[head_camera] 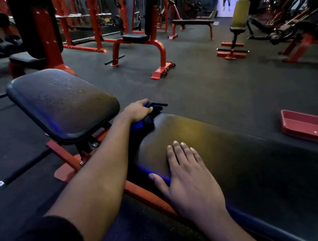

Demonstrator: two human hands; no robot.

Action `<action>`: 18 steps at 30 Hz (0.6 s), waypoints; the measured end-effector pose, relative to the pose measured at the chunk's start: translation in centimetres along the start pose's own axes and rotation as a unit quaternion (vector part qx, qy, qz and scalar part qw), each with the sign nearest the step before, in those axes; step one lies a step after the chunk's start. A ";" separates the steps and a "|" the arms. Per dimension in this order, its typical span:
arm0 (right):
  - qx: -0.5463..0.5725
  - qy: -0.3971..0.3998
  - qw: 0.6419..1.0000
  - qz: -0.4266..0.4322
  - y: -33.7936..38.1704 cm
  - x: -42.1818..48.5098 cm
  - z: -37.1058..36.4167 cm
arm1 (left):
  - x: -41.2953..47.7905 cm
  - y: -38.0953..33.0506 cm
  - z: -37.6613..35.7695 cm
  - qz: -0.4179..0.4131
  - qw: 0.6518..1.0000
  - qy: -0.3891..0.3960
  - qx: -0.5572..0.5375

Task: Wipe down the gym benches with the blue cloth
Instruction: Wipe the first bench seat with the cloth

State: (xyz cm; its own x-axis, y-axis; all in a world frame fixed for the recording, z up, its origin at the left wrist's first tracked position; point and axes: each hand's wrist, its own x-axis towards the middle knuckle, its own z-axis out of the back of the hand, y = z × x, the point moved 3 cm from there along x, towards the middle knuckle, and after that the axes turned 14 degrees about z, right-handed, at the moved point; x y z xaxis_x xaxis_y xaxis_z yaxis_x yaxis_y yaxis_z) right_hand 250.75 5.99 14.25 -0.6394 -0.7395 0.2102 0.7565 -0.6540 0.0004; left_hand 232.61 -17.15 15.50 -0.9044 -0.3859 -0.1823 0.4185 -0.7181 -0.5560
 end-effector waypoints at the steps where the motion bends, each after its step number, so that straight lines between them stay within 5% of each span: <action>1: 0.000 -0.005 1.000 -0.002 0.0 0.1 0.0 | 1.1 0.2 -0.1 -0.005 1.000 0.013 -0.005; 5: 0.016 -0.011 1.000 -0.006 0.3 -0.1 0.5 | 4.7 6.0 -0.1 -0.012 0.996 0.038 -0.083; 8: 0.015 -0.016 1.000 -0.012 0.4 0.0 0.6 | -1.4 7.2 1.0 -0.023 0.992 0.021 -0.119; 18: 0.015 -0.027 0.999 -0.029 0.5 0.1 0.1 | -0.5 0.9 0.0 -0.024 0.999 0.028 0.008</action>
State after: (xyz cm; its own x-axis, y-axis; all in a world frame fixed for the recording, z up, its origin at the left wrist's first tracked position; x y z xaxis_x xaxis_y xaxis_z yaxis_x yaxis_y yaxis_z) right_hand 251.06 5.63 14.38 -0.6751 -0.6901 0.2607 0.7224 -0.6901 0.0439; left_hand 233.45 -17.64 15.07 -0.9267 -0.3172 -0.2016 0.3750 -0.7447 -0.5521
